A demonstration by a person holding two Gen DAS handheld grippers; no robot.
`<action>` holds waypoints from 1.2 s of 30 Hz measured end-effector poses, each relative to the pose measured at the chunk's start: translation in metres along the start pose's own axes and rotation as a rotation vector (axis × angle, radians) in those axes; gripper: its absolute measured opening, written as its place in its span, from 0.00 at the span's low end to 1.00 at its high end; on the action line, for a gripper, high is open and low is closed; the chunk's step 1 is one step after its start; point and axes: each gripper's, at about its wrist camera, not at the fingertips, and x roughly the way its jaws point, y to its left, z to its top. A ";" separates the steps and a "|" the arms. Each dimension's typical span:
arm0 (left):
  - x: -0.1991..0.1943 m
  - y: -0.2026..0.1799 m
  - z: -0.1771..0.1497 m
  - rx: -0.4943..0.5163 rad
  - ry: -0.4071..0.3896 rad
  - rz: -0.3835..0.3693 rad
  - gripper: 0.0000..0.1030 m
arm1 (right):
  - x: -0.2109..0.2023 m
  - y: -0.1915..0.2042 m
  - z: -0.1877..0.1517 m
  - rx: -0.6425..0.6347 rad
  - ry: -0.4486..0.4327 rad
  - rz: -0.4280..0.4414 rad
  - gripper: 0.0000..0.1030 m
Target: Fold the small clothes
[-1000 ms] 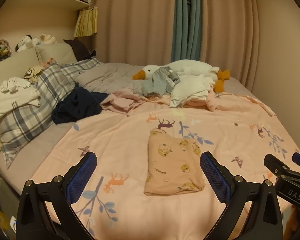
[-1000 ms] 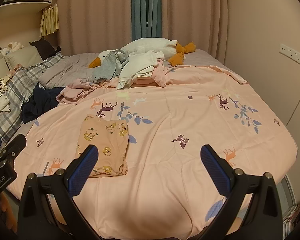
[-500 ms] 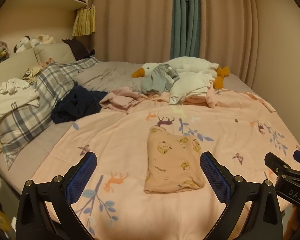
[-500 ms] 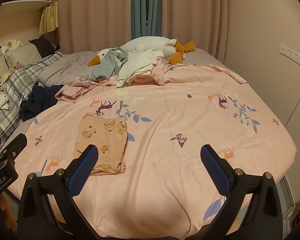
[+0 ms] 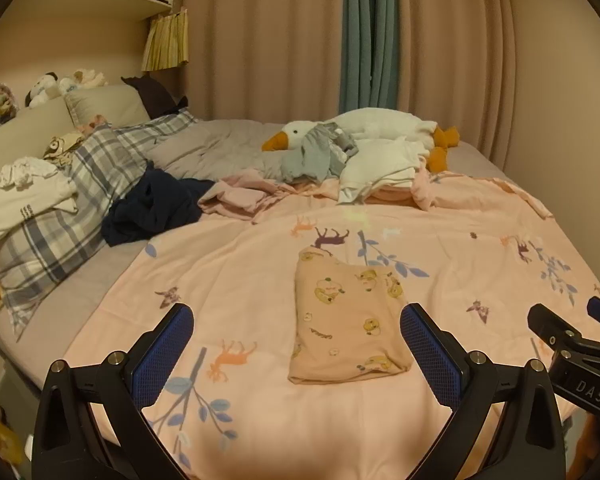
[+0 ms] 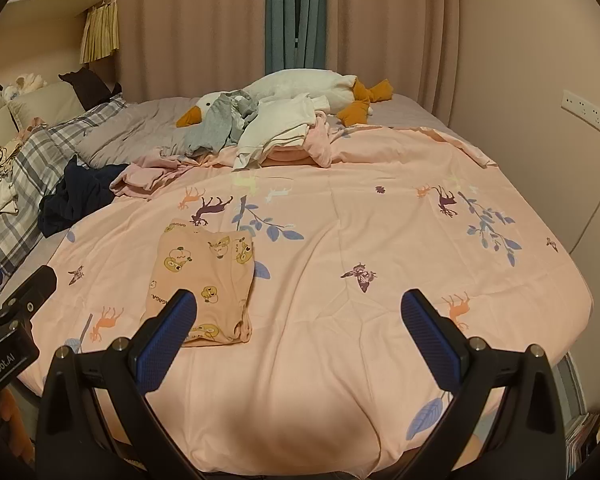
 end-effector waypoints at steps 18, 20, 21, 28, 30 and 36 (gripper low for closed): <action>0.003 0.006 0.002 0.002 0.005 -0.013 0.99 | 0.003 -0.001 -0.001 -0.010 0.005 -0.004 1.00; 0.003 0.006 0.003 0.003 0.005 -0.012 0.99 | 0.003 0.000 -0.001 -0.011 0.004 -0.003 1.00; 0.003 0.006 0.002 0.005 0.004 -0.011 0.99 | 0.003 -0.001 -0.001 -0.013 0.005 -0.004 1.00; 0.003 0.006 0.003 0.004 0.006 -0.013 0.99 | 0.005 -0.002 0.000 -0.013 0.008 0.000 1.00; 0.003 0.006 0.003 0.005 0.006 -0.012 0.99 | 0.007 -0.003 0.001 -0.015 0.015 -0.001 1.00; 0.003 0.011 0.005 0.010 0.017 -0.012 0.99 | 0.007 -0.003 0.002 -0.018 0.013 -0.002 1.00</action>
